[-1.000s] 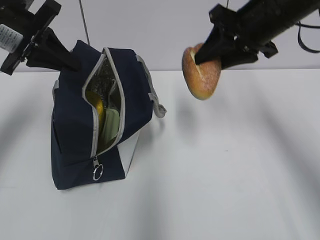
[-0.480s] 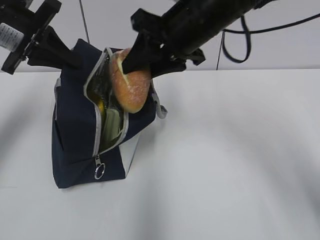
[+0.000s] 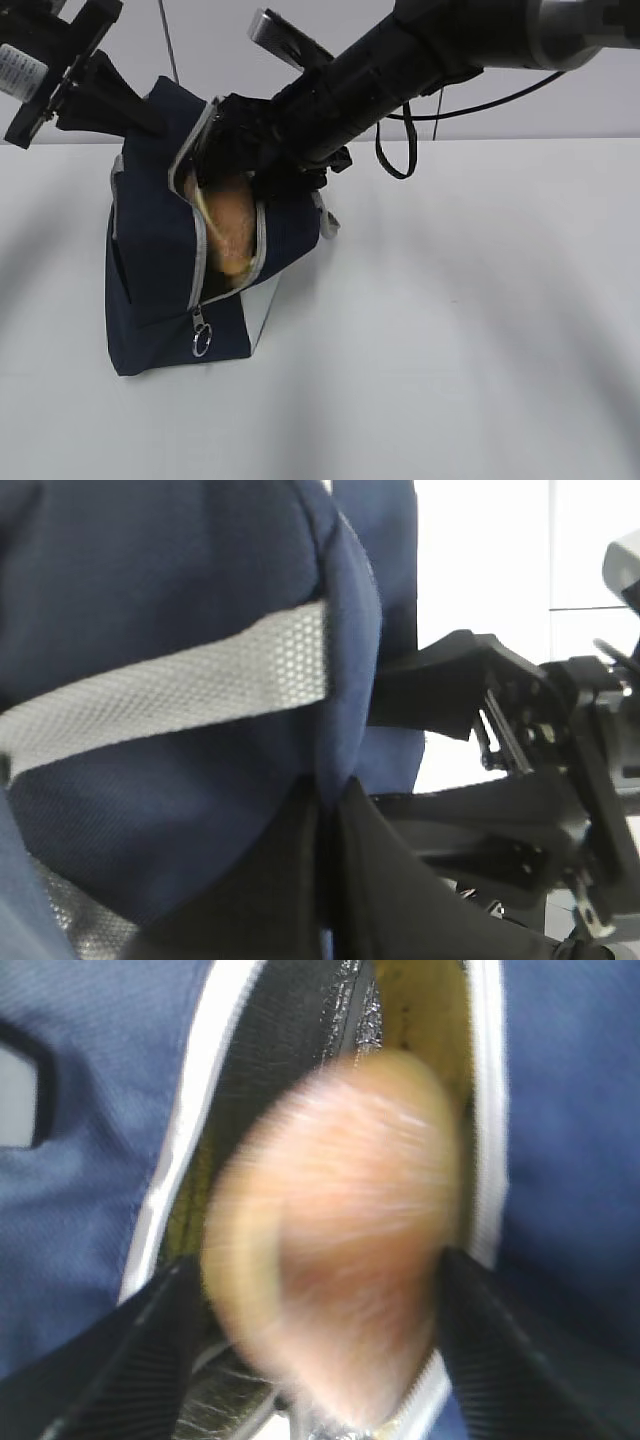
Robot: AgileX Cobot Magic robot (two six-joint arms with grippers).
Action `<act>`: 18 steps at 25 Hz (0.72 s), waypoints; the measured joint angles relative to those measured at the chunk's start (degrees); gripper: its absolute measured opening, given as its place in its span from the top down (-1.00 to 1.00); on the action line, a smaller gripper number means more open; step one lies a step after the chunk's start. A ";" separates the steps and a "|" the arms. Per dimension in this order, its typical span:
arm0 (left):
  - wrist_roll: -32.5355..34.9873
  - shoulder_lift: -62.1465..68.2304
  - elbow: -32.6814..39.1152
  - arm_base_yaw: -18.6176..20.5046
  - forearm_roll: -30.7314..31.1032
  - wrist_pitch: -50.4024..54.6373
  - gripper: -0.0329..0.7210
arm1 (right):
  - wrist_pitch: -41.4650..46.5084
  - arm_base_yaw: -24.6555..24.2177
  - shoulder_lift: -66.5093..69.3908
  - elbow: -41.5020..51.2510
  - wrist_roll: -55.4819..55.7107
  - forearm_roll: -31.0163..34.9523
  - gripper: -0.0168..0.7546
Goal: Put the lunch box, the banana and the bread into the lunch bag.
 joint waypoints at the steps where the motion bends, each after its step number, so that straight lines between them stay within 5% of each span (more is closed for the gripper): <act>1: 0.00 0.00 0.00 0.00 -0.08 0.15 0.91 | 0.46 0.06 0.17 -0.81 -0.06 -0.28 -0.52; 8: 0.05 0.00 0.00 0.00 -0.27 0.48 0.91 | 4.57 0.06 0.26 -8.50 2.23 -7.00 -0.56; 18: 0.05 0.00 0.00 0.00 -0.32 0.61 0.91 | 17.06 -0.06 0.26 -21.82 14.92 -30.97 -0.56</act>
